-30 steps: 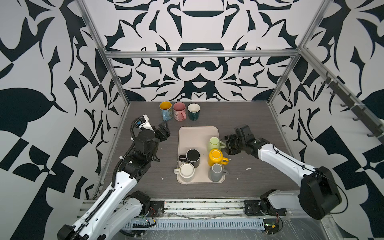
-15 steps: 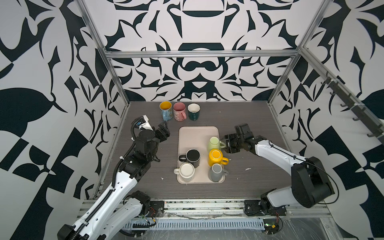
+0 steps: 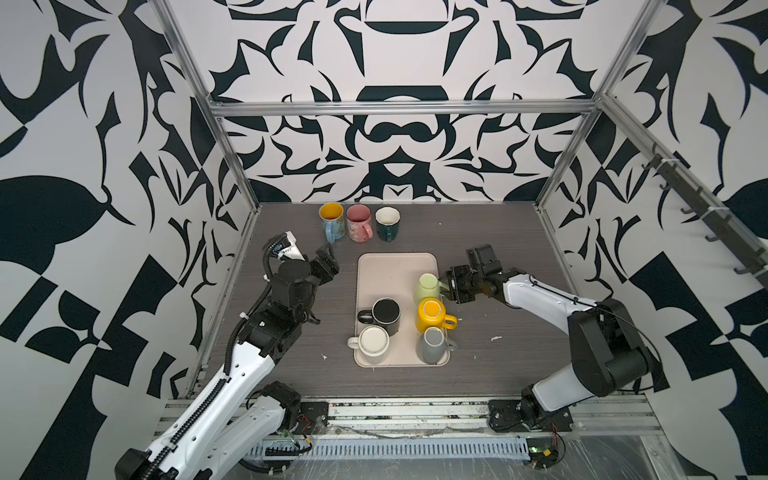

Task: Turn the mug right side up
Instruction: 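Move the right gripper to the light-green mug on the tray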

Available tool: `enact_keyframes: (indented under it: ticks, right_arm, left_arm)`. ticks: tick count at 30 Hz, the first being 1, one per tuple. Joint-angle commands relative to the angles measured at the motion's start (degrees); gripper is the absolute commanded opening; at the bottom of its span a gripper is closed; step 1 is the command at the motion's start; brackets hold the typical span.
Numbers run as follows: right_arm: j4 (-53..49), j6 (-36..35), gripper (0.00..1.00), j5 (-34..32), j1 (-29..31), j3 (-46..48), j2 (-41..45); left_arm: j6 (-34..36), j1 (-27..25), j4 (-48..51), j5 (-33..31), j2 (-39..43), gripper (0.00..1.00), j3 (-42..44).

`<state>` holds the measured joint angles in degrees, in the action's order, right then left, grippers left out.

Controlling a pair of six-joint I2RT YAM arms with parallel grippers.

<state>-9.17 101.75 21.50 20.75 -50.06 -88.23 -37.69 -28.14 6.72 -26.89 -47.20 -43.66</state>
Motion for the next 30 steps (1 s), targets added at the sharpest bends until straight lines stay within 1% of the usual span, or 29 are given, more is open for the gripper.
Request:
enact_keyframes:
  ticks: [1,4,10,15,30]
  right_arm:
    - [1.69,-0.27,0.39,0.89,-0.1,-2.14,0.16]
    - [2.04,-0.28,0.37,1.0,-0.16,-2.16,-0.27]
    - [2.93,-0.33,0.27,1.17,-0.18,-2.14,-1.22]
    - [4.06,-0.02,0.23,1.18,-0.18,-2.49,-2.1]
    - [9.08,0.81,0.03,2.48,-0.17,-3.15,-6.16]
  left_arm:
    - [-0.1,0.17,0.77,-1.35,0.71,0.78,0.58]
    - [0.09,0.17,0.75,-1.41,0.68,0.79,0.59]
    - [0.49,0.19,0.75,-1.47,0.44,0.79,0.58]
    - [0.95,0.16,1.01,-1.92,0.73,0.79,0.94]
    - [1.99,0.17,1.72,-3.16,1.58,0.79,0.72]
